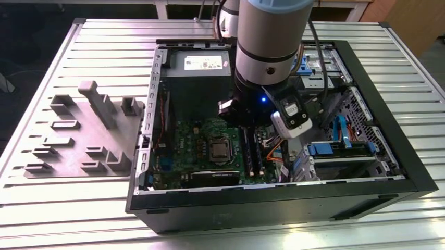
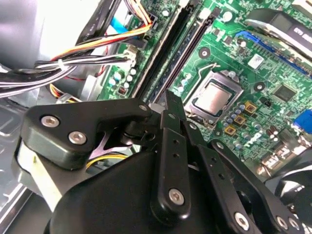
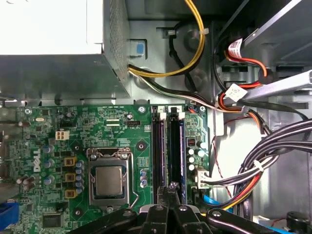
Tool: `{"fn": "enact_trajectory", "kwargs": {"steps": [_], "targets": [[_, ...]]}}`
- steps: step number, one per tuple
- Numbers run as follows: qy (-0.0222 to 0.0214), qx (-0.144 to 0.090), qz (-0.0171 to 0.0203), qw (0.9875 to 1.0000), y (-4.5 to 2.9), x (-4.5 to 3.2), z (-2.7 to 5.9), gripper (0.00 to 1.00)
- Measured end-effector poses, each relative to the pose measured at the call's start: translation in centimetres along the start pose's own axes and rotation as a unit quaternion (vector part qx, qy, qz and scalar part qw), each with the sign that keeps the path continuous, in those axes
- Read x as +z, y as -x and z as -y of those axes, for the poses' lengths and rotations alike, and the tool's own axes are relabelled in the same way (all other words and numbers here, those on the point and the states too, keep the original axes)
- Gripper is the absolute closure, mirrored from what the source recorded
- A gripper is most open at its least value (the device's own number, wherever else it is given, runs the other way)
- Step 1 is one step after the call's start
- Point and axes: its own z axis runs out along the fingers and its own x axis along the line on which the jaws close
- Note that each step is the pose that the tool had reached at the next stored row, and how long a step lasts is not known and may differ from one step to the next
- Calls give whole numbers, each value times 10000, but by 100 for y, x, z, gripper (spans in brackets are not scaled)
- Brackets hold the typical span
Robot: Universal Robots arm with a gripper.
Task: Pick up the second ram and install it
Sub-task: 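Press down the second ram until it locks into place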
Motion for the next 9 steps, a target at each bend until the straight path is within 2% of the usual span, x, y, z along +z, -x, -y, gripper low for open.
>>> {"fn": "enact_trajectory", "kwargs": {"steps": [9], "targets": [[1,0,0,10000,1,-21,-1,90]]}}
